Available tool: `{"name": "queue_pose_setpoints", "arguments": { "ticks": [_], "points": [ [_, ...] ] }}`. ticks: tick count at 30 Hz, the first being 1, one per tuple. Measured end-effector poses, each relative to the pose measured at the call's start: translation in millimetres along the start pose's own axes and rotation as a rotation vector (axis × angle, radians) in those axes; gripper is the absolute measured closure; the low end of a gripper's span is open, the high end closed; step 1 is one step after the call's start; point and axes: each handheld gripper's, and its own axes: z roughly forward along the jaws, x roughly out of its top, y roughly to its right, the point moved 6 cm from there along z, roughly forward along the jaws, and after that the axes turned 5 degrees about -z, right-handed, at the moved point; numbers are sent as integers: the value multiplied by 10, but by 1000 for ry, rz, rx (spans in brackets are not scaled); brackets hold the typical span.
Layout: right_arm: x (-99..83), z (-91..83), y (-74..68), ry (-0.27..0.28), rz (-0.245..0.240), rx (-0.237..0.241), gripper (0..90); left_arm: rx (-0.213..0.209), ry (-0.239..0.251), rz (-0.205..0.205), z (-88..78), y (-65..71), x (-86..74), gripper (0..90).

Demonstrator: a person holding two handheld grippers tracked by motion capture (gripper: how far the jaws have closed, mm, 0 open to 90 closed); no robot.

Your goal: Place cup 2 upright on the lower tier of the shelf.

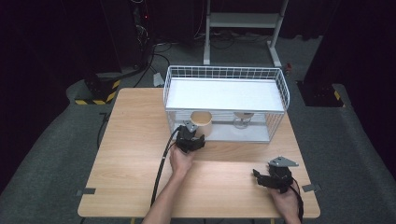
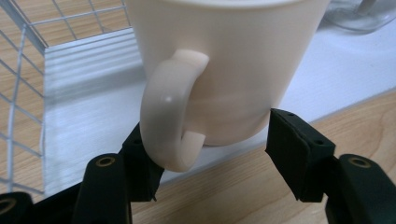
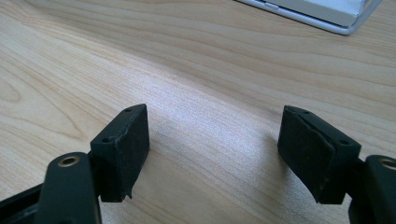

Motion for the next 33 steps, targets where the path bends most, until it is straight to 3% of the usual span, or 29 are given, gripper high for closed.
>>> {"name": "queue_pose_setpoints", "arguments": {
  "ticks": [13,20,21,22,27,28,30,33],
  "points": [
    [0,0,1,0,-1,0,252,29,-32,3,156,5,74,425],
    [1,1,2,1,-3,0,252,47,-55,31,209,-7,138,444],
    [1,1,3,2,-4,0,252,33,-51,14,227,15,146,448],
    [1,1,3,2,-4,0,252,46,-44,16,230,4,157,452],
    [1,1,3,1,-4,0,252,32,-56,4,283,-10,137,465],
    [1,1,3,2,-3,0,252,47,-57,9,293,-29,135,468],
    [1,1,3,2,-3,0,252,26,-60,-9,319,-17,127,472],
    [1,1,3,2,-3,0,252,33,-65,-5,329,-18,132,481]
  ]
}}
